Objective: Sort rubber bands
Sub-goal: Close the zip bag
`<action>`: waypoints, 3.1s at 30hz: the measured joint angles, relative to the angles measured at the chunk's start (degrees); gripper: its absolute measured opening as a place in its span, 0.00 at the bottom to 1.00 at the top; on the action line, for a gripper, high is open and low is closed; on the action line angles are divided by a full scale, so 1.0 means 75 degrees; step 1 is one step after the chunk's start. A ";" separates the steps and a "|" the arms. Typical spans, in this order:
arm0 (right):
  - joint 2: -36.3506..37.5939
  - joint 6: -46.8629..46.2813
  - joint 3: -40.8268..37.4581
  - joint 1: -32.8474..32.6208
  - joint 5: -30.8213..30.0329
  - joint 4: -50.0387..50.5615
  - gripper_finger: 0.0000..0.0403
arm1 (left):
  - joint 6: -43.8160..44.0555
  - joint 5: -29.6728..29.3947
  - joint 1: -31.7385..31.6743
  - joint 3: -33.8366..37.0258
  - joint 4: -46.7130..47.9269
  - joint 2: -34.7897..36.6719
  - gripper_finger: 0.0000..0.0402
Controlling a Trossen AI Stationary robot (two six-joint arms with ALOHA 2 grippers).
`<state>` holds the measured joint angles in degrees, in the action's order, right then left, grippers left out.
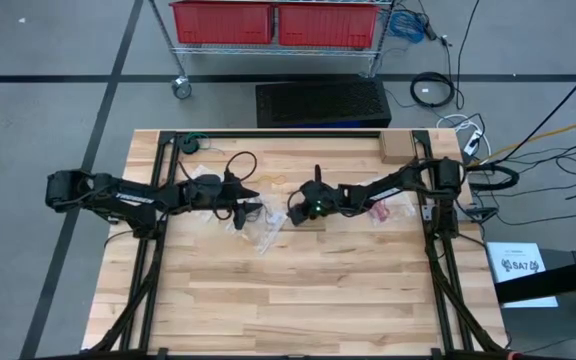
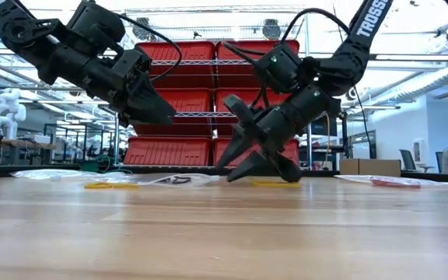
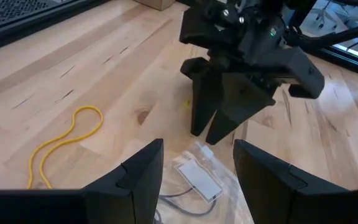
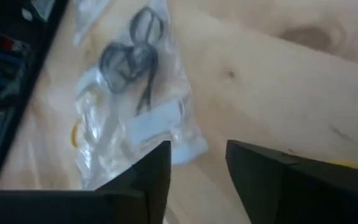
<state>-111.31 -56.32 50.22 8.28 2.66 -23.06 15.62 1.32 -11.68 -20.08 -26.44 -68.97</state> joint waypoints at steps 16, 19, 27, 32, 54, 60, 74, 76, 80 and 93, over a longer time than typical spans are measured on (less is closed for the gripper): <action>-0.0193 0.0844 0.0584 -0.0013 0.0415 0.0911 0.25 | 0.0016 -0.0354 0.0000 0.0000 -0.0002 0.0000 0.49; -0.0115 0.2271 0.1019 -0.0051 0.0497 0.1723 0.27 | 0.0012 -0.0356 0.0000 0.0000 0.0018 0.0000 0.49; -0.0025 0.6819 0.2332 -0.0590 -0.0154 0.4265 0.34 | 0.0003 -0.0408 0.0003 0.0000 0.0090 0.0000 0.49; -0.0014 0.7213 0.2622 -0.0732 -0.0915 0.4784 0.36 | 0.0014 -0.0702 0.0003 0.0000 0.0224 0.0000 0.49; -0.0855 1.2267 0.2634 -0.1109 -0.1730 0.3556 0.28 | 0.0427 -0.0232 -0.0587 0.0000 0.0627 -0.0003 0.49; -0.0820 1.3190 0.2625 -0.1118 -0.2311 0.3591 0.05 | 0.0478 0.0019 -0.0741 0.0000 0.0597 -0.0003 0.49; -0.0134 1.7385 0.2616 -0.1126 -0.4209 0.3533 0.00 | 0.0355 0.1440 -0.1738 -0.0468 0.0629 -0.0003 0.25; -0.0010 1.7429 0.2619 -0.1134 -0.4204 0.3408 0.00 | 0.0099 0.1649 -0.1841 -0.0495 0.0624 -0.0003 0.18; 0.0181 1.7131 0.2628 -0.1125 -0.4149 0.3212 0.00 | -0.0505 0.1680 -0.1964 -0.0498 0.0718 -0.0003 0.03; 0.0202 0.9522 0.2938 -0.0965 -0.3622 0.5402 0.13 | -0.0372 0.1391 -0.2058 -0.0498 0.1039 -0.0003 0.01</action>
<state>-109.80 15.10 72.25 1.05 -24.51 17.46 12.82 11.75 -27.12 -23.81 -18.64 -68.99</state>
